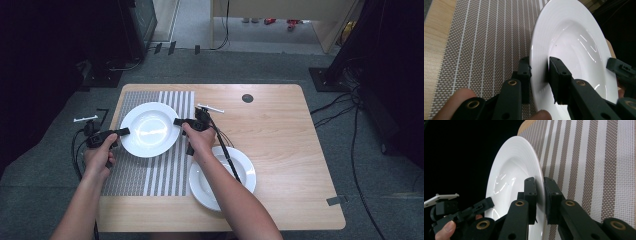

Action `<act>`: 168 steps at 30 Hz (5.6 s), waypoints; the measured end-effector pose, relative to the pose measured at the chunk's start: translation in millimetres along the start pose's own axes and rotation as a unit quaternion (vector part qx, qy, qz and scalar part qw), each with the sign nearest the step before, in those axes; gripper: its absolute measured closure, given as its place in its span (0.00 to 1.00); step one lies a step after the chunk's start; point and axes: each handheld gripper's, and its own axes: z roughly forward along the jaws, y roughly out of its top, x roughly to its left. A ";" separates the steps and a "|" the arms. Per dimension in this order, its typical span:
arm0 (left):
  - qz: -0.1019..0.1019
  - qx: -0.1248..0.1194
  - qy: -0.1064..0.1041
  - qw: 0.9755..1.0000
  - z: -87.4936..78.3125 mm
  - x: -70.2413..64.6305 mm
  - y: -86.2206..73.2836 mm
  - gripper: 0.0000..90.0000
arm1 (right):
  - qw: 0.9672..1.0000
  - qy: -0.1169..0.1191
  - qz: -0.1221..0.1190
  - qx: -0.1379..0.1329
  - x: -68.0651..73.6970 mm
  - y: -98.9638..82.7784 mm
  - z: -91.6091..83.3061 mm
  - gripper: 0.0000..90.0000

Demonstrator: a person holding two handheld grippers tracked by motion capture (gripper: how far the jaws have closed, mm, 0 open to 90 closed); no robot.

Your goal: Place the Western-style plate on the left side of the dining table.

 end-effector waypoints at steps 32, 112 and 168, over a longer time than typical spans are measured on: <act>0.060 0.021 0.098 0.993 26.1 -6.9 1.7 0.75 | 0.998 -0.065 -0.009 0.009 -12.4 1.2 27.2 0.86; 0.201 -0.051 0.111 0.972 -55.9 -65.3 -121.9 0.13 | 0.956 -0.158 -0.215 -0.123 -130.3 -29.9 -284.4 0.19; 0.234 -0.036 0.201 0.951 -87.0 -11.4 -175.7 0.13 | 0.925 -0.308 -0.188 -0.119 -213.8 -90.3 -408.2 0.17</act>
